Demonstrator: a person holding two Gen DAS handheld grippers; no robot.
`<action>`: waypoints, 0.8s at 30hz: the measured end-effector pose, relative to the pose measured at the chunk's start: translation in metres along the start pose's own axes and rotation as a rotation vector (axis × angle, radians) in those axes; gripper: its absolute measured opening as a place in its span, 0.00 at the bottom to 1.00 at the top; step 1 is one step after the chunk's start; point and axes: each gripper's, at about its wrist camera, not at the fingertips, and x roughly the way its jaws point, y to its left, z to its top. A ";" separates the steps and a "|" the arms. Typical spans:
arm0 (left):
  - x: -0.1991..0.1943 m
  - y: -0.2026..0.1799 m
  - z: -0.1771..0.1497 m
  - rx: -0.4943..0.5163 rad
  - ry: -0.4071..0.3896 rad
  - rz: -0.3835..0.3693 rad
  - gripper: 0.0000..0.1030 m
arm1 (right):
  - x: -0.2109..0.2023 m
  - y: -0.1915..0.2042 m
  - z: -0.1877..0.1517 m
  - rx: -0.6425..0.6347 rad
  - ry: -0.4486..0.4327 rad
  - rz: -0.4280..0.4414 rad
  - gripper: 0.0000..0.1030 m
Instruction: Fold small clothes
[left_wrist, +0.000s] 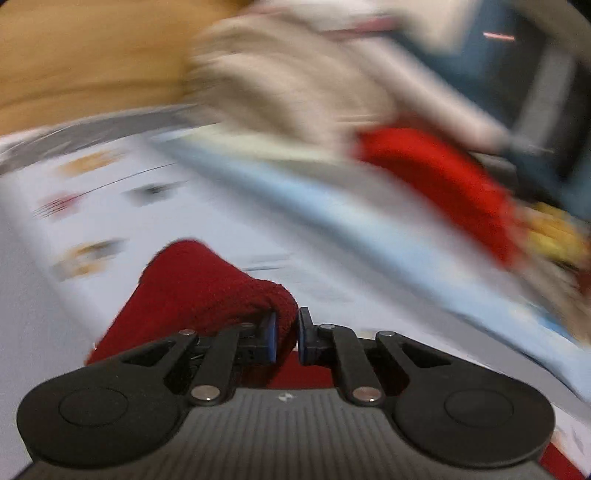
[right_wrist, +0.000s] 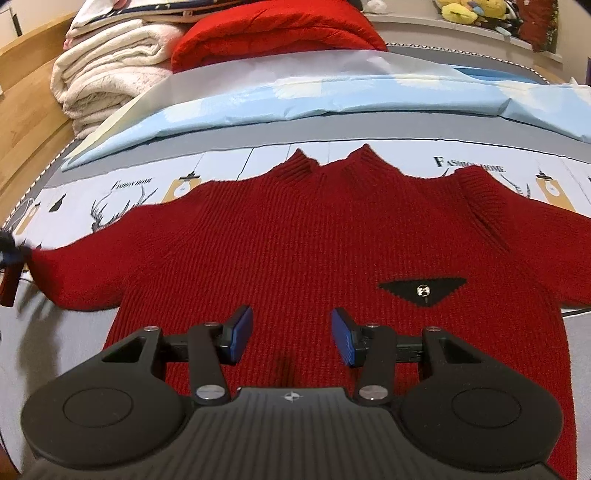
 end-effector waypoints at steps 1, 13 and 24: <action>-0.008 -0.030 -0.005 0.068 -0.009 -0.084 0.10 | -0.001 -0.002 0.001 0.005 -0.005 -0.004 0.47; -0.006 -0.139 -0.077 0.347 0.267 -0.444 0.16 | 0.011 -0.059 0.010 0.266 -0.005 -0.037 0.44; 0.040 -0.072 -0.043 0.191 0.320 -0.141 0.17 | 0.050 -0.116 -0.017 0.671 0.122 -0.089 0.48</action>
